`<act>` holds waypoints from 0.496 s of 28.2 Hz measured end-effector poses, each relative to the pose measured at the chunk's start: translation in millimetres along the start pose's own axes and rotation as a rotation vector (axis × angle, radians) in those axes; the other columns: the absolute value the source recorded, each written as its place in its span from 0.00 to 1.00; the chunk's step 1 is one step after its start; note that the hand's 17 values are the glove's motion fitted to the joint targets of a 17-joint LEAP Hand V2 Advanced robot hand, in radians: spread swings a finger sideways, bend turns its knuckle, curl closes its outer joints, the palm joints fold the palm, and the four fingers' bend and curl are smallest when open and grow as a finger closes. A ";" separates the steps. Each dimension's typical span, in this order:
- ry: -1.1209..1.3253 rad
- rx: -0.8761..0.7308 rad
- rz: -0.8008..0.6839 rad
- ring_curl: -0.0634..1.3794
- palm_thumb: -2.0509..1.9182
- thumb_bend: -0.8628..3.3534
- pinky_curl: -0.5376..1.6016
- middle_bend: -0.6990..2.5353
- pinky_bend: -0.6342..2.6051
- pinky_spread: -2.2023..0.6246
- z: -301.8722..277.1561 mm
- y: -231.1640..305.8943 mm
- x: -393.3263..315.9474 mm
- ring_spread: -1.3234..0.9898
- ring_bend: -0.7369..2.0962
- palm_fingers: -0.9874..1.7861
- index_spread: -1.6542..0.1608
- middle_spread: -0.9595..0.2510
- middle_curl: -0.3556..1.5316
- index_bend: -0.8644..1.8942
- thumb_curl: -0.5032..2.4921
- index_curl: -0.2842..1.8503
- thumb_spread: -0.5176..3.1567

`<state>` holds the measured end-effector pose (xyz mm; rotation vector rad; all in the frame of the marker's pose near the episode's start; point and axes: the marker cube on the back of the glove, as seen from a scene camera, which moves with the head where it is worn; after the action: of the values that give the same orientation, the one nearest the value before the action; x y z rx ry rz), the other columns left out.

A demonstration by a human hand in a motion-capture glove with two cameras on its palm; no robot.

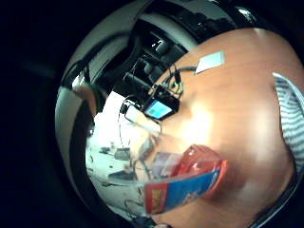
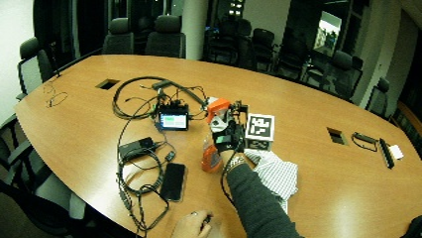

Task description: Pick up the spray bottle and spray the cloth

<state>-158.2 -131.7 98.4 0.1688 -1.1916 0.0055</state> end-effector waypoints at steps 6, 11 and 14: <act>0.099 -0.089 0.090 0.36 0.75 0.20 0.43 0.38 0.26 0.76 17.8 15.8 22.3 0.50 0.44 0.69 0.76 0.62 0.47 0.42 0.42 0.42 0.29; 0.205 -0.144 0.075 0.36 0.75 0.20 0.44 0.33 0.29 0.81 8.5 27.2 36.2 0.50 0.41 0.56 0.73 0.65 0.44 0.36 0.41 0.40 0.34; 0.324 -0.176 0.021 0.34 0.74 0.19 0.44 0.32 0.29 0.83 -5.5 39.5 32.9 0.51 0.40 0.54 0.73 0.67 0.43 0.33 0.40 0.36 0.36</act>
<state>-144.5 -94.7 131.9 -0.0008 -0.8654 -0.0521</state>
